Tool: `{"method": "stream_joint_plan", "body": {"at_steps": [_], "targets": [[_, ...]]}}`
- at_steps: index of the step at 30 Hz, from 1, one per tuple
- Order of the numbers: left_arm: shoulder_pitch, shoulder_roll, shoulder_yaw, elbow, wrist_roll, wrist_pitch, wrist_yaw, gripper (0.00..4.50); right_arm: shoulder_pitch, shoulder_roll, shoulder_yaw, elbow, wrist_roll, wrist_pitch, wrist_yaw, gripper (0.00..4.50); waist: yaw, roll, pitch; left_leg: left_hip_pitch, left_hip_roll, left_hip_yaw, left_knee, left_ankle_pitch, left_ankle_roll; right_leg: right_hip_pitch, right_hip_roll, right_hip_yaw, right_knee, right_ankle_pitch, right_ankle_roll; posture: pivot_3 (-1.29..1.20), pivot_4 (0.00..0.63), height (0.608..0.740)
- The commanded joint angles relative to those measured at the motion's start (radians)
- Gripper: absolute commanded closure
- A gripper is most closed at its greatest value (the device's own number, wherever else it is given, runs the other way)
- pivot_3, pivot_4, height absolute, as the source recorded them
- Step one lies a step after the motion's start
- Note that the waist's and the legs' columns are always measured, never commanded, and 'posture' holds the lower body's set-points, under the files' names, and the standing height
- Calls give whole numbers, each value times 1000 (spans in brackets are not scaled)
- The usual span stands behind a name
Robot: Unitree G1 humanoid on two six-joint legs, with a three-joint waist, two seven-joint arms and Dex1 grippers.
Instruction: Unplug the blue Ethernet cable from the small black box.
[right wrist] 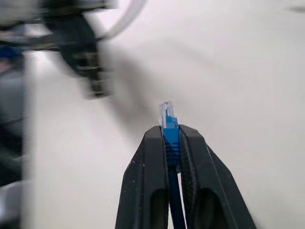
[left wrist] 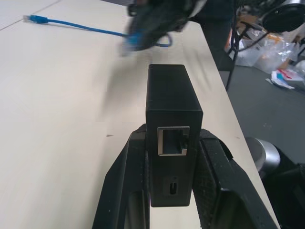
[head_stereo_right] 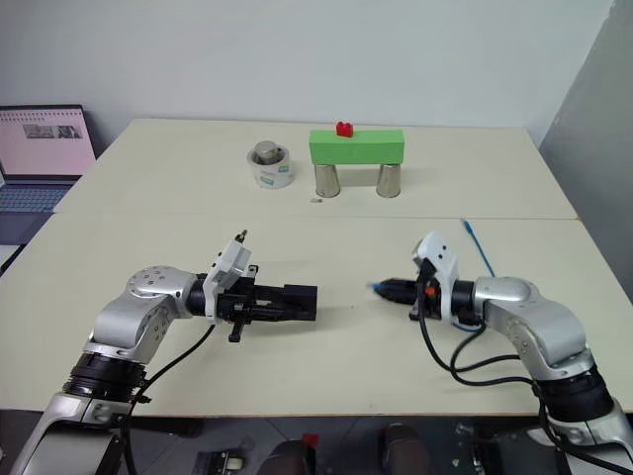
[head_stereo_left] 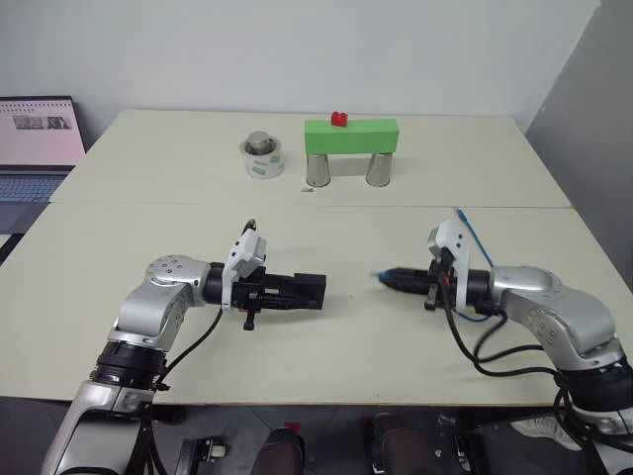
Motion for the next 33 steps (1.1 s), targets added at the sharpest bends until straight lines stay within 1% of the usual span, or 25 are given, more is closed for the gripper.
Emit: {"method": "stream_joint_plan", "body": {"at_steps": [1,2,4,5,8,10,11,12,13,14,15,16,18,21,24,26,29,33], "targets": [[11,-12,45,-48,-37,33,52,3702,-97,72,10,279,-237,-244,-212,4460,-3,0,0,0,0,0,0,0,0,-1,0,1,0,0,0,0,150,740],[13,-17,49,-56,-39,43,65,3702,-118,92,12,346,-276,-281,-254,4460,-4,0,0,-1,0,1,0,0,0,-2,0,1,1,0,0,0,150,740],[19,-26,63,-71,-54,67,93,3702,-149,125,6,442,-321,-333,-306,3760,-4,0,0,-1,0,1,-1,0,0,-2,0,1,1,0,0,0,150,740],[20,-31,75,-77,-68,89,114,3702,-156,136,1,468,-330,-346,-306,3609,-4,0,0,-2,0,1,-1,0,0,-3,0,1,1,0,0,0,150,740],[27,-37,102,-87,-85,130,169,3702,-149,147,-14,463,-329,-359,-271,2746,-4,0,0,-5,0,1,-1,0,0,-5,0,1,1,3,-5,0,150,740],[30,-41,120,-83,-82,147,215,3702,-127,139,-28,414,-315,-346,-238,2341,-5,0,0,-7,0,1,-1,0,0,-8,0,1,2,3,-5,0,150,740],[29,-42,126,-78,-74,152,241,3702,-114,130,-34,382,-304,-336,-217,2032,-4,0,0,-8,0,0,-1,0,0,-8,0,1,1,3,-5,0,150,740],[26,-46,133,-69,-67,150,262,3702,-101,120,-39,349,-295,-326,-196,1913,-3,0,0,-8,0,0,-1,0,0,-8,-1,0,1,3,-5,0,150,740],[15,-60,147,-45,-51,129,303,3702,-83,104,-41,301,-283,-315,-165,1685,-1,0,0,-8,0,-1,-1,0,0,-8,-1,0,1,3,-5,0,150,740],[3,-70,159,-13,-32,100,339,3702,-61,86,-42,234,-258,-297,-121,1306,2,0,0,-8,0,-1,-1,0,0,-8,-1,0,1,3,-5,0,150,740],[-6,-80,168,17,-13,67,369,3702,-41,70,-44,167,-226,-276,-78,1198,6,0,0,-8,0,-1,-1,0,0,-8,-1,0,1,3,-5,0,150,740],[-13,-88,173,46,13,29,399,3702,-21,58,-47,101,-189,-249,-37,841,7,1,0,-8,0,-1,-1,0,0,-8,-1,0,1,3,-5,0,150,740],[-33,-109,169,130,97,-99,478,3702,13,33,-50,-47,-91,-172,42,353,9,1,1,-8,-1,-1,0,0,0,-8,-1,0,2,3,-4,0,150,740],[-76,-163,184,289,203,-321,636,3702,25,34,-36,-178,-40,-92,48,353,7,1,1,-6,0,-1,0,0,0,-7,0,0,1,2,-3,0,150,740],[-123,-225,227,431,226,-465,749,3702,25,42,4,-237,-47,-64,49,353,9,0,0,-6,0,-1,0,0,0,-6,0,0,1,2,-2,0,150,740],[-164,-248,247,553,266,-590,854,3702,26,49,41,-255,-69,-62,48,353,9,0,0,-6,-1,-1,1,0,0,-6,-1,0,1,2,-1,0,150,740],[-214,-263,260,702,301,-694,950,3702,21,48,71,-250,-93,-69,50,353,10,0,0,-6,-1,-1,1,0,0,-6,-1,0,2,3,-2,0,150,740],[-256,-285,281,866,309,-747,1028,3702,14,51,84,-233,-118,-78,44,353,10,0,0,-7,-1,-1,1,0,0,-6,-1,0,1,4,-3,0,150,740]]}}
